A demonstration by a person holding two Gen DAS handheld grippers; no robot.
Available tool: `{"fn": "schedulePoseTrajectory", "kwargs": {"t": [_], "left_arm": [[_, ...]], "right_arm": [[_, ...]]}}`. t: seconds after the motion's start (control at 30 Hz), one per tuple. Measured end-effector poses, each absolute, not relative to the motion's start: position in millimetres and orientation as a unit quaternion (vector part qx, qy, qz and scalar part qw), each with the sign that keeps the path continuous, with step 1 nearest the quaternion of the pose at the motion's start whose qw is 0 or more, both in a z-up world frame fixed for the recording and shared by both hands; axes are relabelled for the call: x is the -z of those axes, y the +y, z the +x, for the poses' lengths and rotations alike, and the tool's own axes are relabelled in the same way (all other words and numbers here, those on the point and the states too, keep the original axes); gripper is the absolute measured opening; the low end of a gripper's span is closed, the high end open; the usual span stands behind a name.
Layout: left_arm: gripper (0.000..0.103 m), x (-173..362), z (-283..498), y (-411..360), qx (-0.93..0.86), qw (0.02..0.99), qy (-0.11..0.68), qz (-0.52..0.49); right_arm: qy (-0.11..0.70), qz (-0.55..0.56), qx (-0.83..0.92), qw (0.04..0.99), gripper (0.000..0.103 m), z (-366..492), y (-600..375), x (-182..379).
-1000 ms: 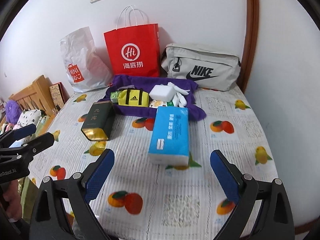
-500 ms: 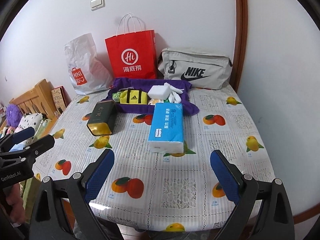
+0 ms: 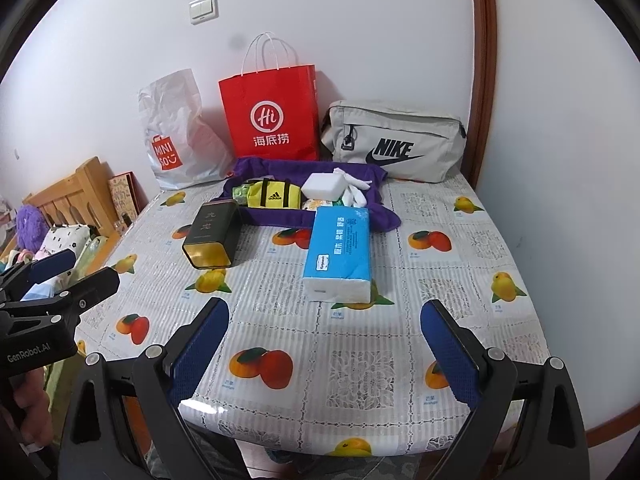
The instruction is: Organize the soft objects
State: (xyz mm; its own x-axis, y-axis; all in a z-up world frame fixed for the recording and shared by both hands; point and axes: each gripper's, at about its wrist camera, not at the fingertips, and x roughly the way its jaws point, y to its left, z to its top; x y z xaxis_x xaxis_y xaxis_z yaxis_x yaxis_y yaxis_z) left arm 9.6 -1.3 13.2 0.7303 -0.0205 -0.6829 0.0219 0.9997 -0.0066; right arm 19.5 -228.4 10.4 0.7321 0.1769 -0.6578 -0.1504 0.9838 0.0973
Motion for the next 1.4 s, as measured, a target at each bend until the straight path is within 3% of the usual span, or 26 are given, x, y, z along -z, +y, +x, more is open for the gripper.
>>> {"fn": "schedulePoseTrajectory", "kwargs": {"t": [1.4], "left_arm": [[0.091, -14.6, 8.2, 1.3, 0.008, 0.930, 0.368, 0.000]], "right_arm": [[0.352, 0.007, -0.092, 0.932, 0.096, 18.9, -224.2, -13.2]]}}
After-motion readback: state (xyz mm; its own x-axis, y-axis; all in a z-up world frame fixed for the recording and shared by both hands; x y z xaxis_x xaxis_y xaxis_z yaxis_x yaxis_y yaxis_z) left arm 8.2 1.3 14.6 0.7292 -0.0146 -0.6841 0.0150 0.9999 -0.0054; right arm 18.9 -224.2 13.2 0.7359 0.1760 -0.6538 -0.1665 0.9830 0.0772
